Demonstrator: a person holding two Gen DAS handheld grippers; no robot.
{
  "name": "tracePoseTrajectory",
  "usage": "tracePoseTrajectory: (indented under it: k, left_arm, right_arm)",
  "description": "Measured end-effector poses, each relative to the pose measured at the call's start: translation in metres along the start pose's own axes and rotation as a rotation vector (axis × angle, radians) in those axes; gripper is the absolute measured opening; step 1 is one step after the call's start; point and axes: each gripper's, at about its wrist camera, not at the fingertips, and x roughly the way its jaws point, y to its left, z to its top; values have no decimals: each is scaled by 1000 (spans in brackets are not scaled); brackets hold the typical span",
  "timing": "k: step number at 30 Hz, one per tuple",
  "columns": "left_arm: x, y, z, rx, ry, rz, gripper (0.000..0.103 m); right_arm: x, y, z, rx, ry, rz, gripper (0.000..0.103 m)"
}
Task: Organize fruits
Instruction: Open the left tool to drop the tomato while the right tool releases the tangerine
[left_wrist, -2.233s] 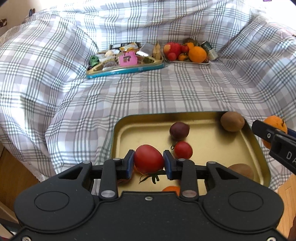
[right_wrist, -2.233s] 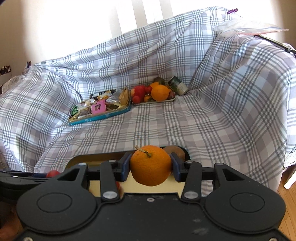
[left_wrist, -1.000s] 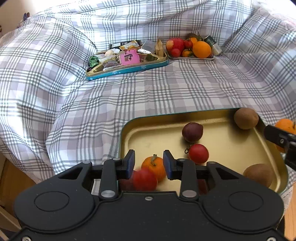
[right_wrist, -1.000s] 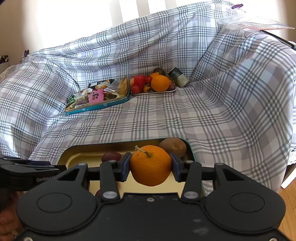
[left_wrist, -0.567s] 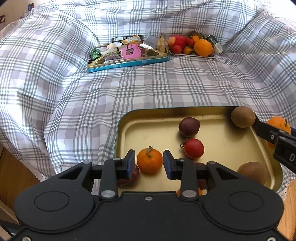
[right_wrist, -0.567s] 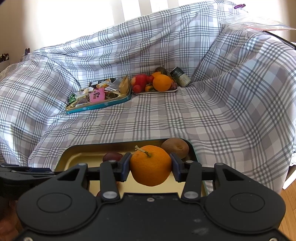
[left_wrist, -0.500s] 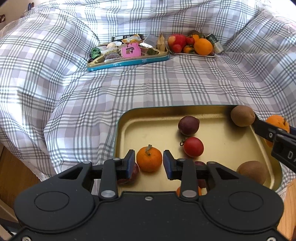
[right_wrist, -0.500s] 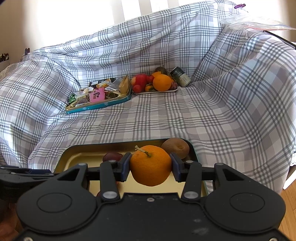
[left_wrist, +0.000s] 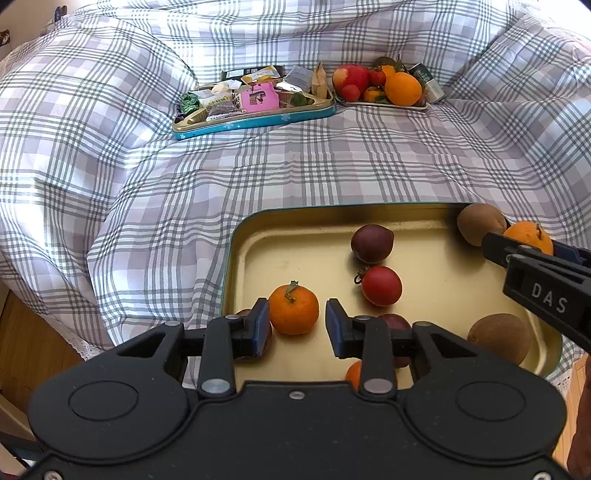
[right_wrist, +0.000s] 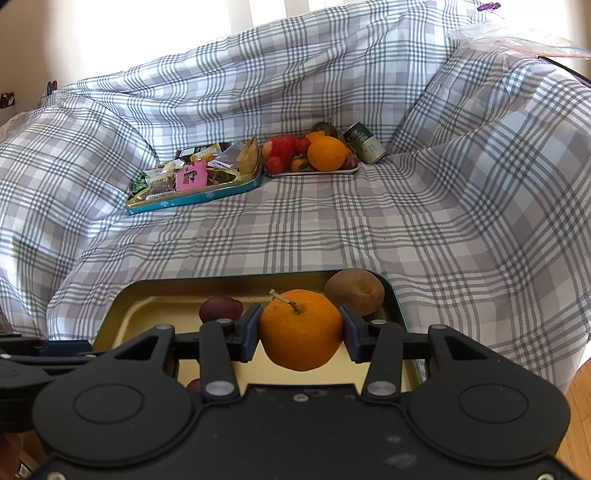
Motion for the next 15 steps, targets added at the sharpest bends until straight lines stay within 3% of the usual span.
tracePoseTrajectory:
  k: [15]
  left_arm:
    - [-1, -2, -2, 3, 2, -2, 44]
  right_arm:
    - [-7, 1, 1, -12, -25, -2, 48]
